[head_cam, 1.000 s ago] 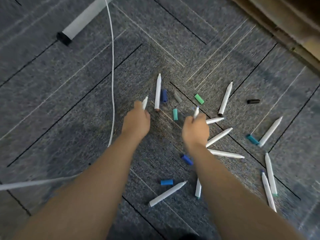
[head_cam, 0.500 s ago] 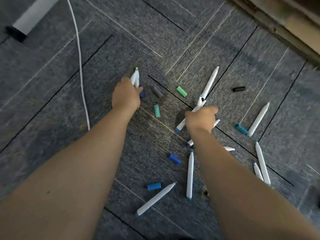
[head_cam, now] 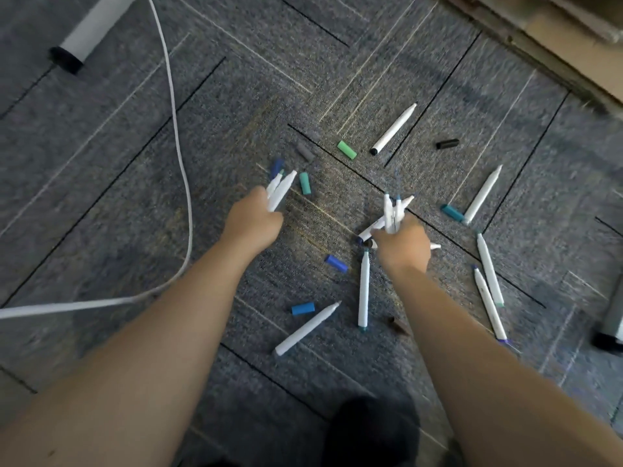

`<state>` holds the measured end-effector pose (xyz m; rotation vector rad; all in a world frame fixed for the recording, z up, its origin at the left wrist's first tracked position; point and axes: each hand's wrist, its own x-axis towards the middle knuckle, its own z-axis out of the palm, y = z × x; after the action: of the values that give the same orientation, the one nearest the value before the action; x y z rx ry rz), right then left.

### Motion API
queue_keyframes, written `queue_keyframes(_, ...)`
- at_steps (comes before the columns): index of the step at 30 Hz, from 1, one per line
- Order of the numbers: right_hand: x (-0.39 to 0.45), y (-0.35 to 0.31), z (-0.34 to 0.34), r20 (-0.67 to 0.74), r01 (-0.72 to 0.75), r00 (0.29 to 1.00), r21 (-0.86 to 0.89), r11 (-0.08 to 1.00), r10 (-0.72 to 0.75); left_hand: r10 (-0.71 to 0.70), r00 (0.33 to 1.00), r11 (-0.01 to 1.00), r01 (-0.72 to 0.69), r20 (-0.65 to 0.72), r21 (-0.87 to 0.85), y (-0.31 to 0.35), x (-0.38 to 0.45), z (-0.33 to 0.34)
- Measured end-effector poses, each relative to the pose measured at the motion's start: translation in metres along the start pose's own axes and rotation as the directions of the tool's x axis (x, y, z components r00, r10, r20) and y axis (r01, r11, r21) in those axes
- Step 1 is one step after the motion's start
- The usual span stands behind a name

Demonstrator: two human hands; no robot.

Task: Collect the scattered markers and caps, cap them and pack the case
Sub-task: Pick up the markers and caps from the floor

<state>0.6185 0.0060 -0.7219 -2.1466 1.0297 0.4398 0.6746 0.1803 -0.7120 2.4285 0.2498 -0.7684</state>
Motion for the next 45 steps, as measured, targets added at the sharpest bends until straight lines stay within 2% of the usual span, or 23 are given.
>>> queue_keyframes(7, -0.036, 0.038, 0.017, 0.155, -0.026, 0.987, -0.107, 0.994, 0.043, 0.010, 0.994, 0.999, -0.006, 0.112, -0.041, -0.021, -0.049, 0.034)
queue_keyframes(10, -0.042, 0.047, 0.024, 0.184, -0.031, 0.981, -0.150, 0.988, 0.058, 0.021, 0.990, 1.000, -0.023, 0.138, 0.012, -0.029, -0.066, 0.047)
queue_keyframes(13, -0.043, 0.051, 0.023, 0.199, -0.010, 0.979, -0.113, 0.994, 0.033, 0.044, 0.985, 0.995, -0.059, 0.169, 0.084, -0.033, -0.078, 0.060)
queue_keyframes(17, -0.038, 0.056, 0.014, 0.168, -0.019, 0.986, 0.018, 1.000, 0.016, 0.093, 0.968, 0.955, -0.153, 0.233, 0.253, -0.028, -0.087, 0.076)
queue_keyframes(20, -0.033, 0.060, 0.005, 0.128, -0.009, 0.992, 0.053, 0.999, 0.002, 0.119, 0.960, 0.917, -0.204, 0.253, 0.343, -0.024, -0.089, 0.084)
queue_keyframes(27, -0.021, 0.065, -0.006, 0.085, -0.041, 0.996, 0.092, 0.995, 0.033, 0.173, 0.958, 0.855, -0.262, 0.229, 0.447, -0.023, -0.085, 0.090)
queue_keyframes(32, -0.016, 0.064, -0.011, 0.069, -0.066, 0.996, 0.098, 0.993, 0.060, 0.153, 0.962, 0.817, -0.253, 0.227, 0.518, -0.019, -0.082, 0.090)
queue_keyframes(35, -0.011, 0.061, -0.017, 0.043, -0.119, 0.993, 0.187, 0.975, 0.113, 0.127, 0.973, 0.867, -0.203, 0.193, 0.455, -0.015, -0.074, 0.087)
queue_keyframes(39, 0.001, 0.049, -0.018, 0.054, -0.298, 0.953, 0.357, 0.885, 0.299, 0.140, 0.983, 0.951, -0.168, 0.121, 0.260, 0.001, -0.056, 0.075)
queue_keyframes(42, 0.013, 0.039, -0.015, 0.086, -0.400, 0.911, 0.418, 0.816, 0.403, 0.182, 0.979, 0.964, -0.195, 0.089, 0.180, 0.019, -0.037, 0.066)
queue_keyframes(45, 0.023, 0.033, -0.013, 0.088, -0.428, 0.895, 0.441, 0.789, 0.437, 0.230, 0.970, 0.959, -0.240, 0.081, 0.154, 0.039, -0.016, 0.061)
